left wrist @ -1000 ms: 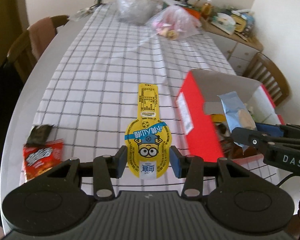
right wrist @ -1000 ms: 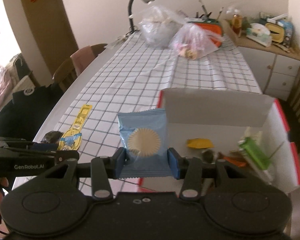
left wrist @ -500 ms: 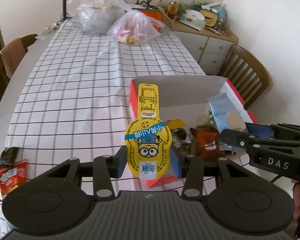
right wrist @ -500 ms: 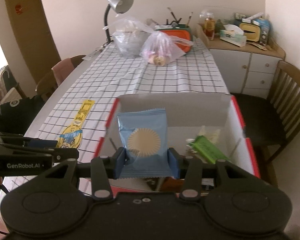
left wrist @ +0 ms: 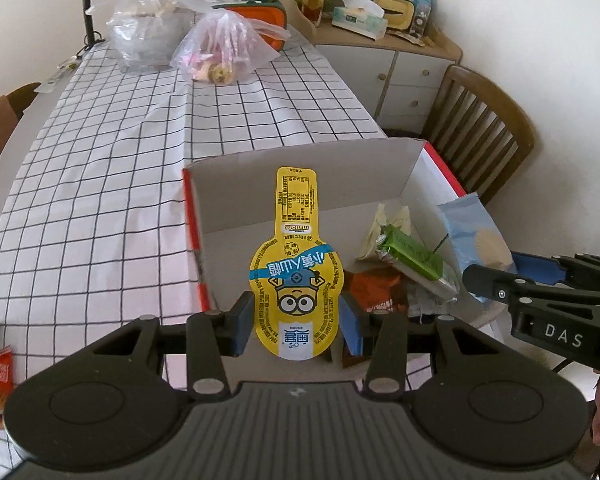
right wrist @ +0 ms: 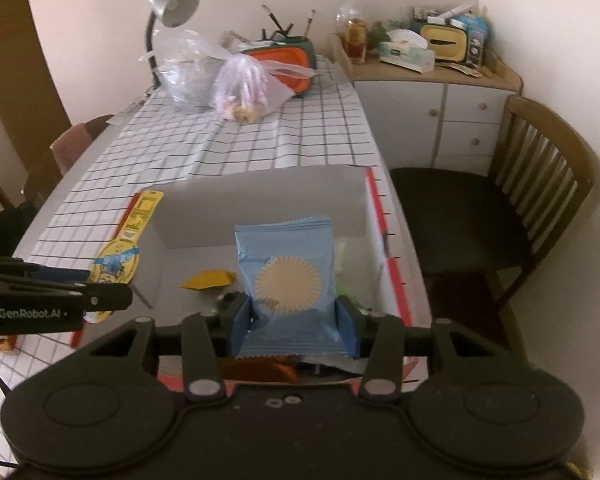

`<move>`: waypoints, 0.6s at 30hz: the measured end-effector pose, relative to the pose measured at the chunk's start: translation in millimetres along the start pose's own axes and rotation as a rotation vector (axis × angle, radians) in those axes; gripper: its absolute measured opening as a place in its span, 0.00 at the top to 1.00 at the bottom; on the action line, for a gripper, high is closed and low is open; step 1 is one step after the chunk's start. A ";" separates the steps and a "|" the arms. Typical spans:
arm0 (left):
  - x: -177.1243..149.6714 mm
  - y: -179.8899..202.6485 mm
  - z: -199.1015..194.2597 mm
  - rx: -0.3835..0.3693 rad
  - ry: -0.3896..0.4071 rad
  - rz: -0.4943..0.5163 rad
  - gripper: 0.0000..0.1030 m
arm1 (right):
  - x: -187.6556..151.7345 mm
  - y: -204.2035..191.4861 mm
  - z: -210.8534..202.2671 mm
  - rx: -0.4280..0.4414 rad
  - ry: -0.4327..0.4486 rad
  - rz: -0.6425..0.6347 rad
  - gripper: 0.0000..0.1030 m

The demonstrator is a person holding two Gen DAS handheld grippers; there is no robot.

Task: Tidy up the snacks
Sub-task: 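Carry the candy stick and blue biscuit packet over the red box with both tools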

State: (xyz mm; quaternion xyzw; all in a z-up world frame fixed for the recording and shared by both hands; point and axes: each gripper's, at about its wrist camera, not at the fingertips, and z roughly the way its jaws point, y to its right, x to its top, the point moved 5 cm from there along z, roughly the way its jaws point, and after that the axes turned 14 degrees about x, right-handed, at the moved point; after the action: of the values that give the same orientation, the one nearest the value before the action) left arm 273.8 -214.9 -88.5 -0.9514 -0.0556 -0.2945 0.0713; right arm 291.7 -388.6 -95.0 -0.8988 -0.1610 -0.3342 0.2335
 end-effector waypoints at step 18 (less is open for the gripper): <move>35.5 19.0 76.2 0.066 -0.167 -0.003 0.57 | 26.5 28.4 72.0 -0.007 -0.121 -0.019 0.57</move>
State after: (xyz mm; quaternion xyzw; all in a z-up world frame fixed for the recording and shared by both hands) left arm 347.7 -218.5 -132.5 -0.9696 -0.0724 -0.2124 0.0974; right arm 361.4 -370.9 -134.0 -0.9165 -0.1823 -0.2822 0.2171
